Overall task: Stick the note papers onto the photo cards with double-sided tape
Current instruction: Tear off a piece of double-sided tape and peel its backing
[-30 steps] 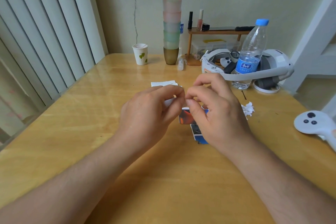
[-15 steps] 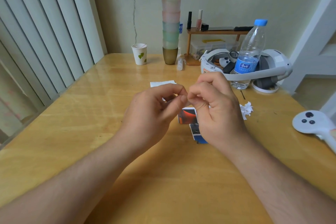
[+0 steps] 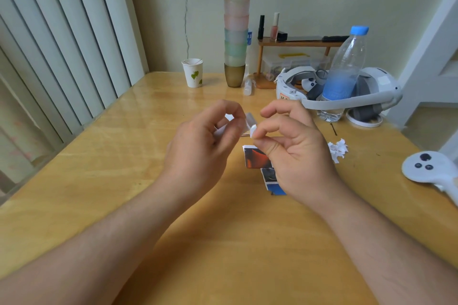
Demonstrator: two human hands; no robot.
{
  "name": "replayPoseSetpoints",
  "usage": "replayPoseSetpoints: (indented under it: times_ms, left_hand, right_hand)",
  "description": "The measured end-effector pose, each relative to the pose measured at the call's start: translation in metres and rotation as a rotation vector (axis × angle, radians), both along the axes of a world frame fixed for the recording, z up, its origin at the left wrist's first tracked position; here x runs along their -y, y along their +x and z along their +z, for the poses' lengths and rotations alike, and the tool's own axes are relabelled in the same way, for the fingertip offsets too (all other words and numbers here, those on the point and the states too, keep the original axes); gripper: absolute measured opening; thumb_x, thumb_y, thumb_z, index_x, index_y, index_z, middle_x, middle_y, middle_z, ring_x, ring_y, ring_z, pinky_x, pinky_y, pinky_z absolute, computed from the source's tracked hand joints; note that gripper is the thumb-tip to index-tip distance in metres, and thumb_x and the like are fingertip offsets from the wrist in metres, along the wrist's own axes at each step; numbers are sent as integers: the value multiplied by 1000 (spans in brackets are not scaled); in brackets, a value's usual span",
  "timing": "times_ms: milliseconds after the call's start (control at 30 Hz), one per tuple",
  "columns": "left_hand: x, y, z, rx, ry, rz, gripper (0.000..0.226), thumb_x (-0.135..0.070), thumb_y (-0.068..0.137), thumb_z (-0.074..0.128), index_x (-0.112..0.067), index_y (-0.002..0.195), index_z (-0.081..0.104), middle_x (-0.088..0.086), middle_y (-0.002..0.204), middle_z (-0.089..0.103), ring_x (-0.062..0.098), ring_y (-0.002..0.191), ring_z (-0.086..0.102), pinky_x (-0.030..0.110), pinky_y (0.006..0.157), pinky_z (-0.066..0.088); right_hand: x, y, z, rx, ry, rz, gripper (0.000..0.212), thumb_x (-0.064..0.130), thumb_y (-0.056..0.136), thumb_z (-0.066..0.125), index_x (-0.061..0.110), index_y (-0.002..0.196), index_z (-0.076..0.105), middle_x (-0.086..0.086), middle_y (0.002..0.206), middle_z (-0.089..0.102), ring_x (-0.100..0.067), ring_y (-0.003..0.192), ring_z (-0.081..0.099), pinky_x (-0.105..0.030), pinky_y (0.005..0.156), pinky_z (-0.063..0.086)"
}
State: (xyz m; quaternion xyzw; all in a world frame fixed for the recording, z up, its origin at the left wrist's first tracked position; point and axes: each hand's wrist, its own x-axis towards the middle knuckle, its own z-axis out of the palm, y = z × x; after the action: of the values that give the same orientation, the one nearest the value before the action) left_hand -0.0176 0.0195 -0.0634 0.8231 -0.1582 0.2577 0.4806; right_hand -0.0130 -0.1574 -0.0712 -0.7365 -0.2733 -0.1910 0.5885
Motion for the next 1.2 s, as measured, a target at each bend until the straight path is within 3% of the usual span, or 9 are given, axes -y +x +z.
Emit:
replayPoseSetpoints:
  times_ms: [233,400,500,667,767,867,1000,1067,1200]
  left_hand:
    - [1,0,-1,31,1,57,8,-38,99,54,-44,94,56,-7,66,51,25,66,50,49,62,50]
    - [-20,11,6,30,36,277,8,-37,103,51,-41,101,44,-9,65,52,23,67,55,49,62,49]
    - [-37,16,8,-23,181,445,29,-33,98,57,-35,119,37,-13,78,58,26,75,57,40,60,39]
    - [-58,26,6,-108,451,507,65,-28,95,59,-41,148,25,-7,82,61,31,76,56,38,59,41]
    - [-63,30,5,-232,581,519,61,-40,91,65,-40,145,36,-14,88,60,23,91,52,35,69,38]
    - [-74,36,1,-406,682,453,64,-44,89,68,-34,146,43,-5,111,62,26,106,57,38,76,47]
    - [-86,43,-3,-575,775,355,41,-40,95,60,-24,133,56,3,104,55,30,100,50,39,77,44]
    - [-85,42,-5,-558,768,344,24,-39,102,49,-22,109,64,3,96,59,31,97,55,39,72,42]
    - [-80,40,-6,-557,765,409,28,-46,102,48,-30,89,67,-9,86,59,22,86,59,31,61,41]
  right_hand:
    - [0,-3,6,-60,-6,-6,21,-5,91,72,15,84,72,15,113,52,-20,79,66,-46,67,63]
    - [2,-3,5,-90,-67,-40,23,-6,89,74,16,82,72,8,116,54,-13,79,66,-33,69,61]
    - [2,-4,7,-116,-55,-60,20,-5,89,75,15,84,74,6,116,55,-12,79,66,-23,68,58]
    - [2,-4,7,-132,-49,-48,20,-7,89,74,13,84,74,2,116,55,-13,86,64,-25,67,61]
    - [2,-5,7,-145,-48,-63,21,-6,89,74,14,84,74,1,117,55,-13,96,61,-18,66,57]
    - [3,-3,6,-145,-74,-81,20,-5,89,75,15,84,74,2,115,55,-17,102,60,-16,66,56]
    - [4,-2,5,-155,-79,-81,21,-4,89,75,17,84,75,2,115,56,-21,102,60,-17,66,56]
    - [3,-2,4,-156,-88,-84,21,-2,89,75,18,84,75,1,115,56,-21,101,61,-17,67,56]
    - [5,0,2,-158,-127,-114,21,3,89,77,23,84,76,5,115,58,-15,100,62,-17,70,54]
